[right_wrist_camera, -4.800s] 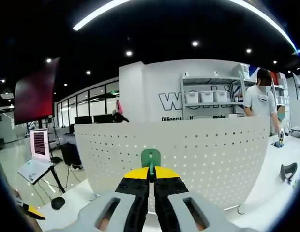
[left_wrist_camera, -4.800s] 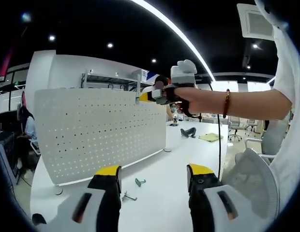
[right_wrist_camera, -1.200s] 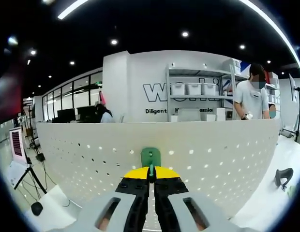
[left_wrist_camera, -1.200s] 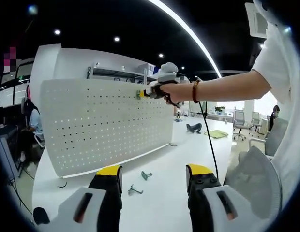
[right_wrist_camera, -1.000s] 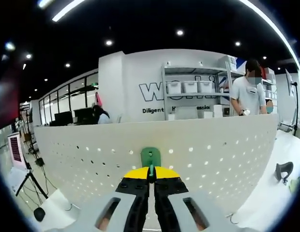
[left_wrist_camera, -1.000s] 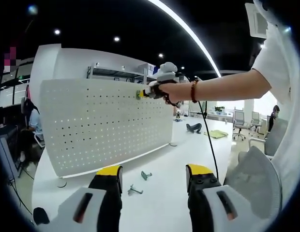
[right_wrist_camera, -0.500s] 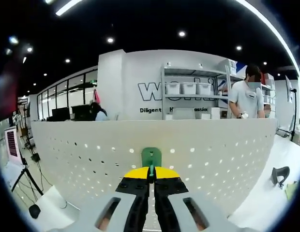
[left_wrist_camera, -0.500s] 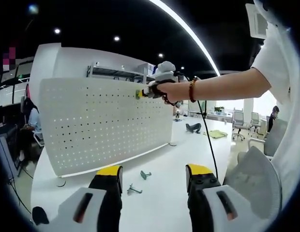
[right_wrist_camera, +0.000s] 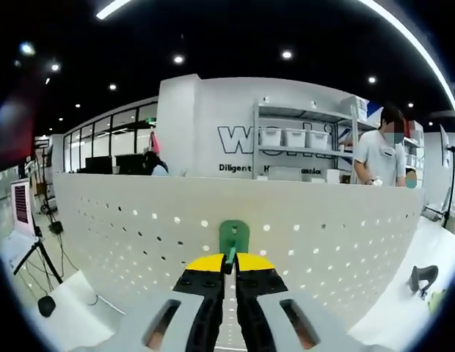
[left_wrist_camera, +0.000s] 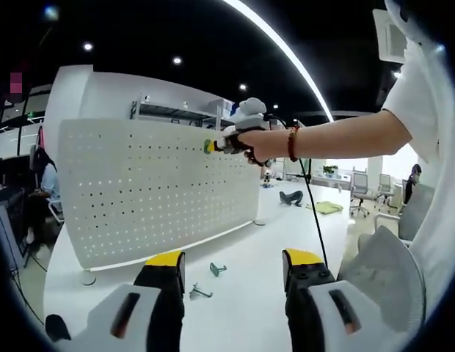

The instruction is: Insert the hook assembly into the mounting plate slot until the hook locks in place.

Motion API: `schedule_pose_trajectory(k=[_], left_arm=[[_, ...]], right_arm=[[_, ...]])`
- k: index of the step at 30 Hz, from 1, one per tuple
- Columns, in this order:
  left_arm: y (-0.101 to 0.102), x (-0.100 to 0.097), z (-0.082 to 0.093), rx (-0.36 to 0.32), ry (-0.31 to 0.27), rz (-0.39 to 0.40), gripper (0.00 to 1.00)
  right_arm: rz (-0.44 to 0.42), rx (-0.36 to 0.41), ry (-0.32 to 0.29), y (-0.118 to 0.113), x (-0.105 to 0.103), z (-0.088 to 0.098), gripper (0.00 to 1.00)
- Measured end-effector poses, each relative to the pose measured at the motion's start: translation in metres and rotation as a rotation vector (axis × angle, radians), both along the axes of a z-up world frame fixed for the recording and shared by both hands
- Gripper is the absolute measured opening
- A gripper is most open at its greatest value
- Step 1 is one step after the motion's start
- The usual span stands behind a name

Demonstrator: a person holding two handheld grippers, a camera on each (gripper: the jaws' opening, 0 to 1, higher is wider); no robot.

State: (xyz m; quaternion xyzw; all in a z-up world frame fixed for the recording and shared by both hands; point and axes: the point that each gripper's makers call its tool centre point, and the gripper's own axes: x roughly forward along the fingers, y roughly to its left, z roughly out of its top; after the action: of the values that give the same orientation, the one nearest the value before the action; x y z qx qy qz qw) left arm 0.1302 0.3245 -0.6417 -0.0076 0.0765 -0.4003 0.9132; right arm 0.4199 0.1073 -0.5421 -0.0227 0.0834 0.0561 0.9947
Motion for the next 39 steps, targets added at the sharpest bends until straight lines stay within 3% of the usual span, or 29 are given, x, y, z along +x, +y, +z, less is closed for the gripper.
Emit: schedule_pose_trajectory(k=[4,11,18,23,27,29,32,36,39], left_arm=[[0.000,-0.001,0.001,0.001,-0.003,-0.001,0.55],[0.001,-0.003,0.000,-0.004,0.003,0.005,0.55],[0.001,-0.003,0.000,-0.004,0.003,0.005,0.55],[0.002,-0.003,-0.001,0.000,0.003,0.003,0.54],[0.003,-0.003,-0.001,-0.004,0.006,0.009,0.54],[0.003,-0.003,-0.001,-0.003,0.006,0.009,0.54],[0.003,-0.003,0.000,-0.006,0.003,0.009,0.54],[0.002,-0.004,-0.002,0.001,0.005,0.005,0.54],[0.001,-0.005,-0.002,-0.005,0.008,0.003,0.54]], right_arm=[[-0.014,-0.011,-0.007,-0.003,0.000,0.002,0.06],[0.001,-0.018,-0.019,-0.002,0.001,0.003,0.02],[-0.009,0.020,-0.012,-0.001,0.001,0.001,0.02],[-0.012,-0.016,-0.025,-0.001,0.001,0.001,0.02],[-0.013,0.009,0.003,0.001,-0.001,-0.004,0.02],[-0.019,-0.015,-0.006,-0.001,-0.003,-0.003,0.02],[-0.005,0.023,0.013,0.001,-0.003,-0.007,0.03],[0.001,0.002,0.010,0.001,-0.008,-0.010,0.04],[0.016,0.010,0.044,0.004,-0.013,-0.020,0.06]])
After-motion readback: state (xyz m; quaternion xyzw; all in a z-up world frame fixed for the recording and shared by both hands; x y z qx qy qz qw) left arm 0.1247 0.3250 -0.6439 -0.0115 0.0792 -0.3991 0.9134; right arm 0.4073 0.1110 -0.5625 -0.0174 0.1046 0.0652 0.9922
